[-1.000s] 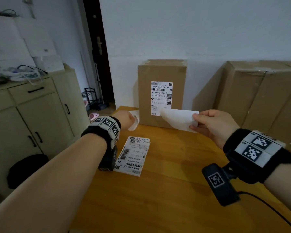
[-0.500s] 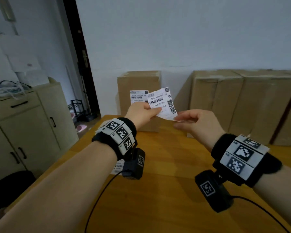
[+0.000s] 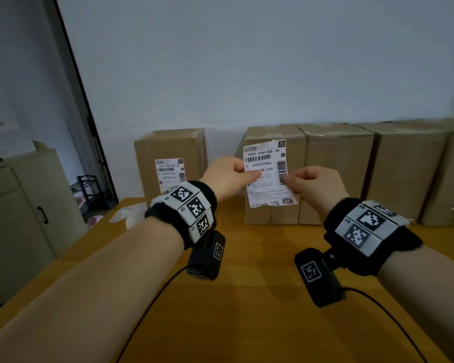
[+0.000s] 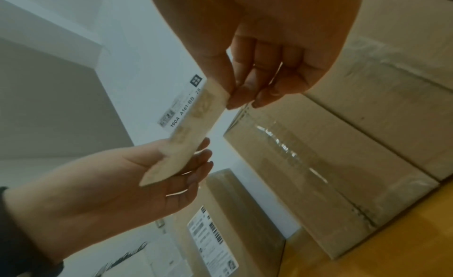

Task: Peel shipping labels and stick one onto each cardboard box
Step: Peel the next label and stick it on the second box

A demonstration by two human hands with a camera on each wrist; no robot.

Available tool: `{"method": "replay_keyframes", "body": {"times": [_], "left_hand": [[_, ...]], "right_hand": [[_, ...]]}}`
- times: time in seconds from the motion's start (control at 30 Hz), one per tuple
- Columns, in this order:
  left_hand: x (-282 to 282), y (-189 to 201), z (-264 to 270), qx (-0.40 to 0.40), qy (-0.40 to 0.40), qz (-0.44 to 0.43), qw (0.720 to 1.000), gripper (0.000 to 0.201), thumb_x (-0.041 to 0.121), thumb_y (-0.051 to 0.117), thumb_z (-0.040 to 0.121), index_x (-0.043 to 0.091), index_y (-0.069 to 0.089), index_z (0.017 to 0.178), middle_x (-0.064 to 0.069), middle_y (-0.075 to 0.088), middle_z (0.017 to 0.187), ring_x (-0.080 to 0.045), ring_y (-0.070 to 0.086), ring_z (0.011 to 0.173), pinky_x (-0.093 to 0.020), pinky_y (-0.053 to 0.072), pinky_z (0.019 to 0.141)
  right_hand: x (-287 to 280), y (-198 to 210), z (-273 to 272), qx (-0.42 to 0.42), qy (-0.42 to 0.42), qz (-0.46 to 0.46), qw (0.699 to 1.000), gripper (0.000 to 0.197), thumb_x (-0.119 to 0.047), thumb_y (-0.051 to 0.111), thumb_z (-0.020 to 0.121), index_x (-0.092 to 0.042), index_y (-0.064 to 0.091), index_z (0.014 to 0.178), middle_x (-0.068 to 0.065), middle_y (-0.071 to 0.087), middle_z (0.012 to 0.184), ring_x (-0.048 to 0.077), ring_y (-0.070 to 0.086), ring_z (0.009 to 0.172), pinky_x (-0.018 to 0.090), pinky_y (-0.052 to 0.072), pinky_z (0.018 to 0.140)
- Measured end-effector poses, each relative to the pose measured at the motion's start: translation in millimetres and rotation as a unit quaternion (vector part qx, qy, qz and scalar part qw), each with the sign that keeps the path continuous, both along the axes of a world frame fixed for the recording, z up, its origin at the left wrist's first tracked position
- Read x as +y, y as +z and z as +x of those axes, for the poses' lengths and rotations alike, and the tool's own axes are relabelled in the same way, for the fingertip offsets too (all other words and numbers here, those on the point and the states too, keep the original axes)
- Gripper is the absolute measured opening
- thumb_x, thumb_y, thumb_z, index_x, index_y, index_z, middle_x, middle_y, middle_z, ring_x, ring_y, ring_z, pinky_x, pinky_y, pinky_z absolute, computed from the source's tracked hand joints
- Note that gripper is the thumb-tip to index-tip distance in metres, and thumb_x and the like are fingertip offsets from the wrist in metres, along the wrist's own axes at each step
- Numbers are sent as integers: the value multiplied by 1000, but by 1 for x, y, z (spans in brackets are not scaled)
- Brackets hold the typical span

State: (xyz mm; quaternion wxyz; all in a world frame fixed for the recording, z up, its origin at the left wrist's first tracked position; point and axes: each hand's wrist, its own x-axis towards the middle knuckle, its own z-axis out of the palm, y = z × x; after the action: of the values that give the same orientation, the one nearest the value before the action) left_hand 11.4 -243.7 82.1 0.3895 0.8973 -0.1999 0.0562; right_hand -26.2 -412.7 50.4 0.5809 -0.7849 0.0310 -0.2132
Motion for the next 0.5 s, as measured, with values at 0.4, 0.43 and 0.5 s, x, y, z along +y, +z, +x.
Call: {"method": "replay_keyframes", "body": {"times": [0.4,0.43,0.5], "left_hand": [[-87,17,52,-224,88,222,945,65,55,43,90,29,24,147,-2,23,155,-30,15,143,-51,14,116],[-93,17,57,-227,83,257,936,64,56,38,91,30,23,147,-1,22,156,-30,13,144,-53,10,116],[-96,14,67,-218,76,279,932,61,58,33,91,31,27,145,0,32,152,-29,21,142,-57,14,114]], "right_hand": [[-70,-24,14,23,-77,88,993,11,-16,64,86,-13,64,75,6,71,83,17,65,79,27,51,71],[-72,-25,14,22,-74,86,993,12,-16,64,86,-13,64,74,5,71,82,16,65,78,26,51,69],[-77,-27,14,23,-70,83,994,13,-17,64,86,-14,64,73,4,71,81,14,65,76,24,49,66]]}}
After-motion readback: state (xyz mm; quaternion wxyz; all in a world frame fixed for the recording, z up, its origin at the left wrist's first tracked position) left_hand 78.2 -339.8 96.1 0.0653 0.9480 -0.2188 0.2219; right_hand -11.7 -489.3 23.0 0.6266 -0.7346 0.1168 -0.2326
